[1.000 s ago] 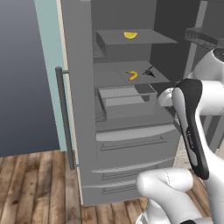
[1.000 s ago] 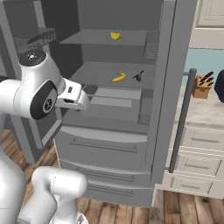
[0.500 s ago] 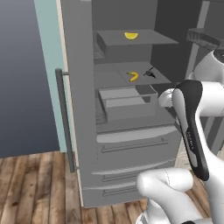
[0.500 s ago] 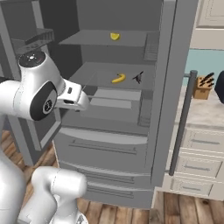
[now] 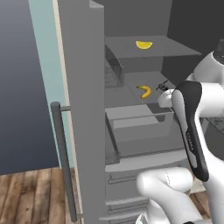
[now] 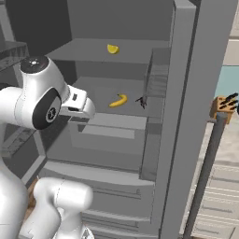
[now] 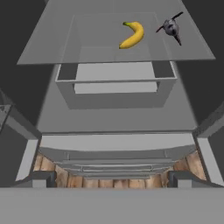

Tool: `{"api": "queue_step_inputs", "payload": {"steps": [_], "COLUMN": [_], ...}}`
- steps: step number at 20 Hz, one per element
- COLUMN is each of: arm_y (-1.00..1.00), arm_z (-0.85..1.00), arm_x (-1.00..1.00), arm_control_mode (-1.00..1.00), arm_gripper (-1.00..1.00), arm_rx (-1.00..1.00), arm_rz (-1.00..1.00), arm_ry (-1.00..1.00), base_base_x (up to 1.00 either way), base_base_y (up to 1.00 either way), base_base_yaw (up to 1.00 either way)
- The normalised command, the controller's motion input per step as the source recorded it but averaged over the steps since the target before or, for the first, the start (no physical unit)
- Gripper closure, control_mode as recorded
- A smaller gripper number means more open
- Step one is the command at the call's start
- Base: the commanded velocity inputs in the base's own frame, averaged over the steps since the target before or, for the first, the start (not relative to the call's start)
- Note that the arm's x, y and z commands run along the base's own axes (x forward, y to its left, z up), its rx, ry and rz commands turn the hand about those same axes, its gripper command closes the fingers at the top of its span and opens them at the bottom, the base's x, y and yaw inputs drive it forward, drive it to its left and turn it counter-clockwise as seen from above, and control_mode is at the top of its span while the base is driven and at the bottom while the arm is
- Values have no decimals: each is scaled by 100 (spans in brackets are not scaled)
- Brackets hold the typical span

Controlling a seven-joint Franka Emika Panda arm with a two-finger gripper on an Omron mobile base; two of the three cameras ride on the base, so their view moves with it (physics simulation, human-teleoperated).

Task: Open the fridge, remove the banana, lemon wedge, and fish, and place them on any counter.

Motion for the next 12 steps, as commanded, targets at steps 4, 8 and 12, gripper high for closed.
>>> {"api": "queue_step_inputs", "payload": {"steps": [4,8,12], "arm_y": [0,0,0], "arm_z": [0,0,0], "arm_x": [0,0,0], "arm_control_mode": [100,100,100], "arm_gripper": [-100,-100,-100], "arm_rx": [0,0,0], "arm_rz": [0,0,0], "arm_ry": [0,0,0], "base_base_x": [66,45,12], "base_base_y": [-22,-26,-6], "base_base_yaw": [0,0,-1]}}
